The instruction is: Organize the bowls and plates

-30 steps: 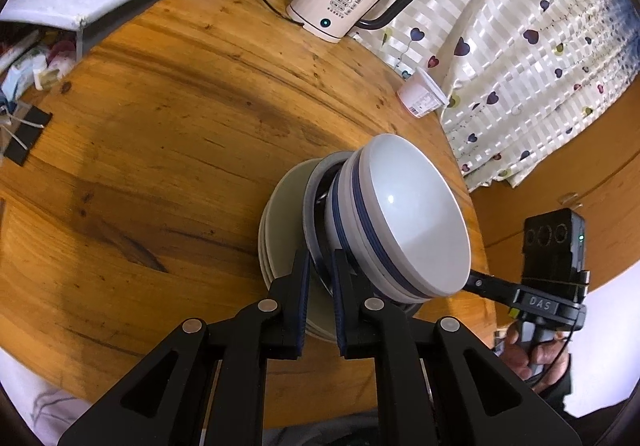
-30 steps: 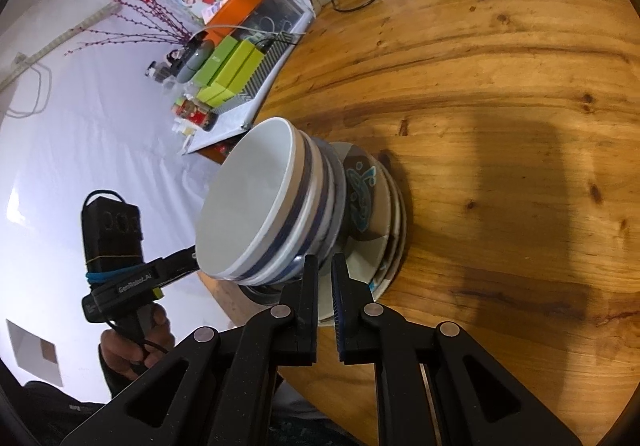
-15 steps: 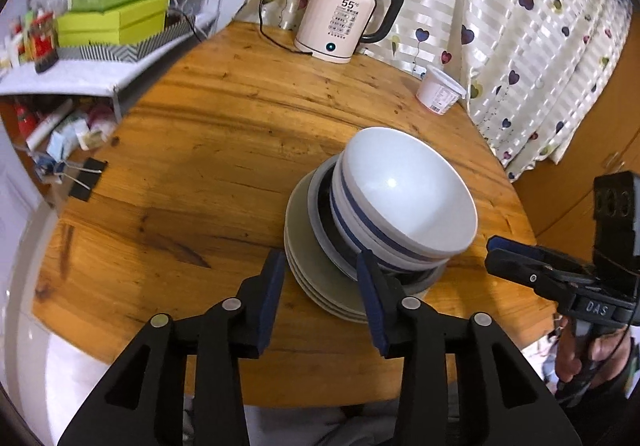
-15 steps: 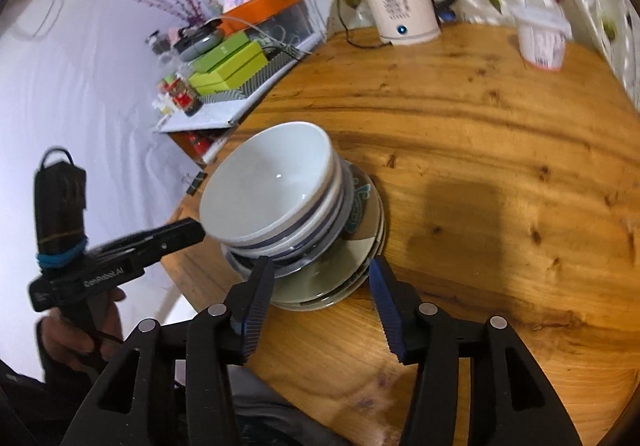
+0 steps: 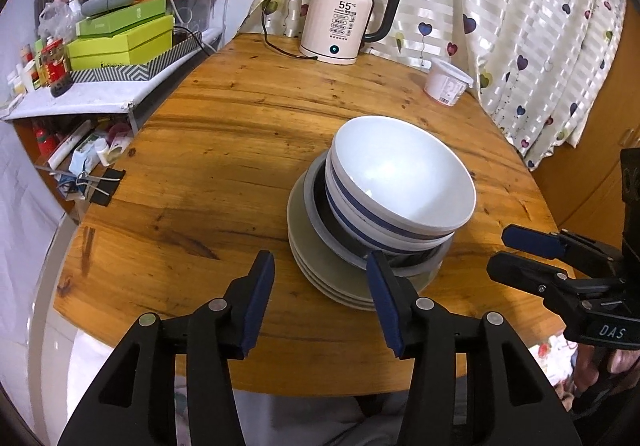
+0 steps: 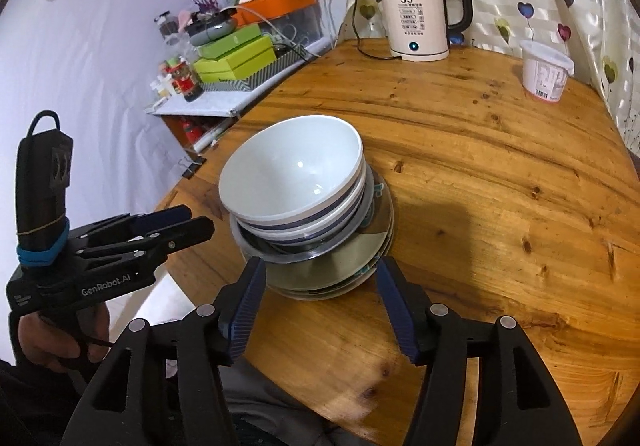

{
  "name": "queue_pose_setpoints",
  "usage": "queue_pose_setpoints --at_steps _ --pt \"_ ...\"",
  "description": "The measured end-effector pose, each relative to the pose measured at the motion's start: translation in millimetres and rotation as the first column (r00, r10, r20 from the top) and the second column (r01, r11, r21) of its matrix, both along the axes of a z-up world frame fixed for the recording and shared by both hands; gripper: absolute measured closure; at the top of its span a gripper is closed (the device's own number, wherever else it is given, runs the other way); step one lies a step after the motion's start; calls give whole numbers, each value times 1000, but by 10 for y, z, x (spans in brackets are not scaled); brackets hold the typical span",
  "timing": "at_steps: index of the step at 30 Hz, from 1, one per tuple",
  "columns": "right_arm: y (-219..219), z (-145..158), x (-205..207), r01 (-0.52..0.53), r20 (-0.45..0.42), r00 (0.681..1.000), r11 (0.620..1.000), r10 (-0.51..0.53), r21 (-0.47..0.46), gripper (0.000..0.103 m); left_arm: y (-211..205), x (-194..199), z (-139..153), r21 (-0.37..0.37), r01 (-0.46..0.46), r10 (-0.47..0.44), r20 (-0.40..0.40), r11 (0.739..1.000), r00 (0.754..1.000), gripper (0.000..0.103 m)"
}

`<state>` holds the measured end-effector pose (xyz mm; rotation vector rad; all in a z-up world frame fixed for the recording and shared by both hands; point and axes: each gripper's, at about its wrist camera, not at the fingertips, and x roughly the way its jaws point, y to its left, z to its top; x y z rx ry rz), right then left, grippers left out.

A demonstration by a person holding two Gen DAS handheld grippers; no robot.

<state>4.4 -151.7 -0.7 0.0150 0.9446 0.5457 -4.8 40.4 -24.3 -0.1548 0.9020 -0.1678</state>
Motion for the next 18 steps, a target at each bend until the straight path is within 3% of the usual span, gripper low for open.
queue_pose_setpoints --at_steps 10,18 --pt "84 -35 -12 -18 9 1000 999 18 -34 41 -6 9 -36 15 -10 10 -1 1000 1000 54" --pt "101 -46 -19 -16 14 1000 999 17 -45 40 -68 -5 -47 70 -19 19 6 997 1000 54"
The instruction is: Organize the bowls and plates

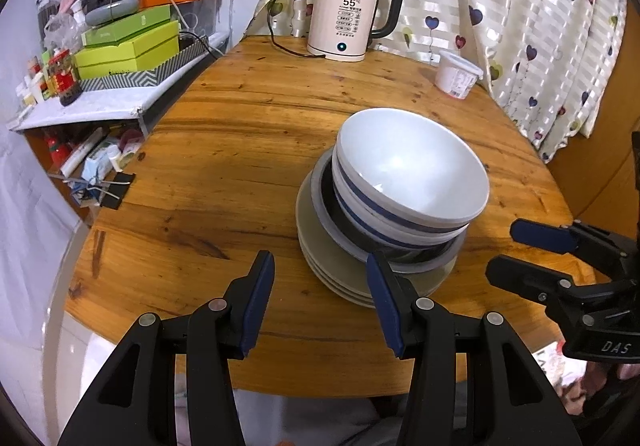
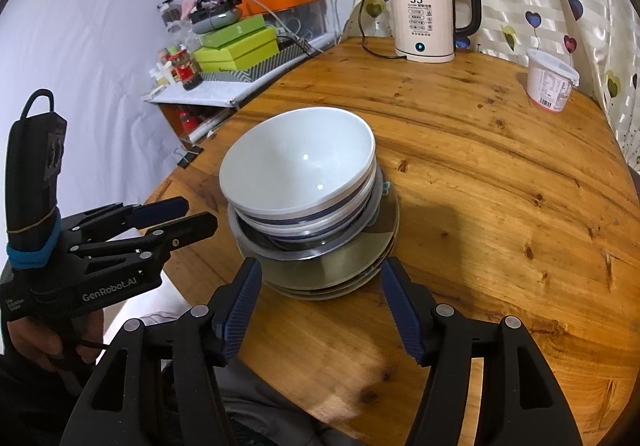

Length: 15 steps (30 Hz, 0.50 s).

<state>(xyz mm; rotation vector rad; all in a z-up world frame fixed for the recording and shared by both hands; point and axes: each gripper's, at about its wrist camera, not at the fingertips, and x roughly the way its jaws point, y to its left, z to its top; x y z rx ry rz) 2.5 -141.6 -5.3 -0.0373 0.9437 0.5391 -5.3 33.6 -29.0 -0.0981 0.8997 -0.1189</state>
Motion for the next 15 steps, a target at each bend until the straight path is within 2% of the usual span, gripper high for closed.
queue_pose_setpoints --at_steps 3,8,15 --pt "-7 -9 10 -1 0 1000 1000 1 -2 40 6 6 -12 -11 -2 2 -6 1000 1000 54" --pt "0 -12 8 0 -1 1000 1000 0 -2 39 -17 23 -39 30 -24 24 -22 999 999 54" --pt "-35 -37 43 0 -9 1000 1000 0 -2 39 -35 40 -67 31 -22 23 -27 999 999 54"
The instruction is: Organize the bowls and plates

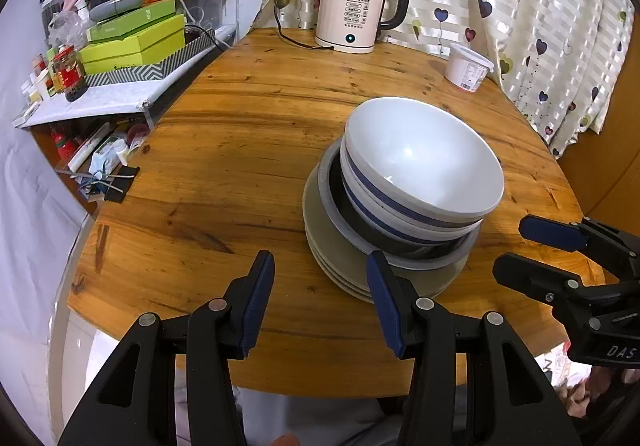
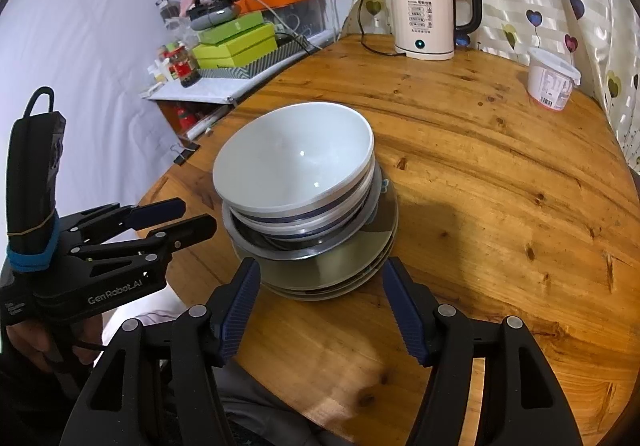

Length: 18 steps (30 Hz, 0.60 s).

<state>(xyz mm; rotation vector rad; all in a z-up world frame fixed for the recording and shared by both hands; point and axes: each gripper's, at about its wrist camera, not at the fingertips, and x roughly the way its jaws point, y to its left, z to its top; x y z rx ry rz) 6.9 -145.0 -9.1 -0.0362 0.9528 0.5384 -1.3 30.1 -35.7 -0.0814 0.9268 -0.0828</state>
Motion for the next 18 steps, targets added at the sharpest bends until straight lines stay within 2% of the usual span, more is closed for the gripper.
queue_pose_setpoints --at_steps 18 --pt "2 -39 -8 -3 -1 1000 1000 3 -6 38 -25 0 -46 -4 -2 1 -11 1000 1000 54"
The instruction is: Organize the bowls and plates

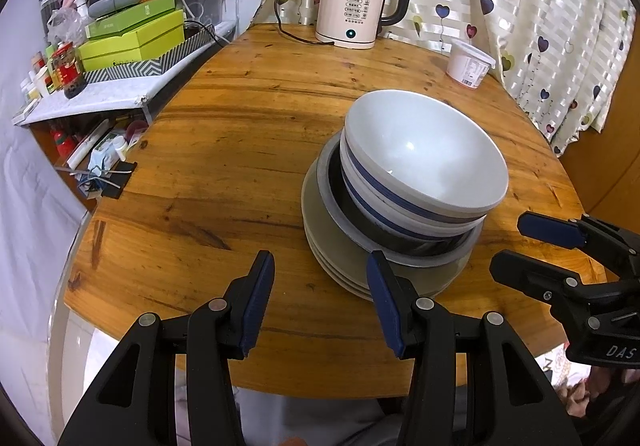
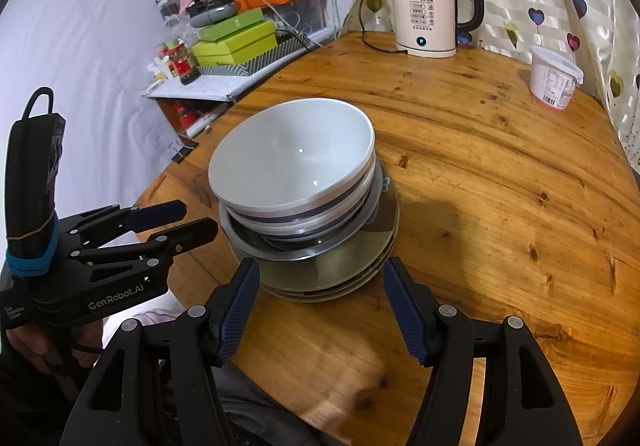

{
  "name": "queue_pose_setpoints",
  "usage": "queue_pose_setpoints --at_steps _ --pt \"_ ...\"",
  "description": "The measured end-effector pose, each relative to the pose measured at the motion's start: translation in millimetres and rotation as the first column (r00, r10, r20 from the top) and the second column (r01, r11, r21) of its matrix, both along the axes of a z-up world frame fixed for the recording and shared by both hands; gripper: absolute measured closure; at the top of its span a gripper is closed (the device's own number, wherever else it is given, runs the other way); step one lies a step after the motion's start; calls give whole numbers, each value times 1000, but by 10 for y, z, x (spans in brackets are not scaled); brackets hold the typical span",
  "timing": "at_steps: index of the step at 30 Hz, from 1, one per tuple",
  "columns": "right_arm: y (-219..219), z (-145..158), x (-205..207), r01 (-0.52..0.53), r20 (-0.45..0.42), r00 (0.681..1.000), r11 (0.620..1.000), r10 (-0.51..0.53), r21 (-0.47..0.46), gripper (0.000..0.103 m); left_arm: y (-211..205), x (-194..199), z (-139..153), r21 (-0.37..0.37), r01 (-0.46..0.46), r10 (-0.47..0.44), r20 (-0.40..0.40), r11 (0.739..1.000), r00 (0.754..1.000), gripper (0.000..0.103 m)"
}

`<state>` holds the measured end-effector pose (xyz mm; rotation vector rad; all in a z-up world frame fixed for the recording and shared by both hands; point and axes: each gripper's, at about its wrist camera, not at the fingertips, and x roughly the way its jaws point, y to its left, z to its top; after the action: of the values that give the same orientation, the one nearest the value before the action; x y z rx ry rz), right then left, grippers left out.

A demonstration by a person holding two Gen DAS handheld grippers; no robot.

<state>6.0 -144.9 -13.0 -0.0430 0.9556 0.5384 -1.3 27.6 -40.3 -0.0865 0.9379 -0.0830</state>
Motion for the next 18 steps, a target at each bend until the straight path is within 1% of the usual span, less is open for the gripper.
queue_pose_setpoints --at_steps 18 --pt "49 -13 -2 -2 -2 1000 1000 2 -6 36 -4 -7 -15 -2 4 -4 -6 1000 1000 54"
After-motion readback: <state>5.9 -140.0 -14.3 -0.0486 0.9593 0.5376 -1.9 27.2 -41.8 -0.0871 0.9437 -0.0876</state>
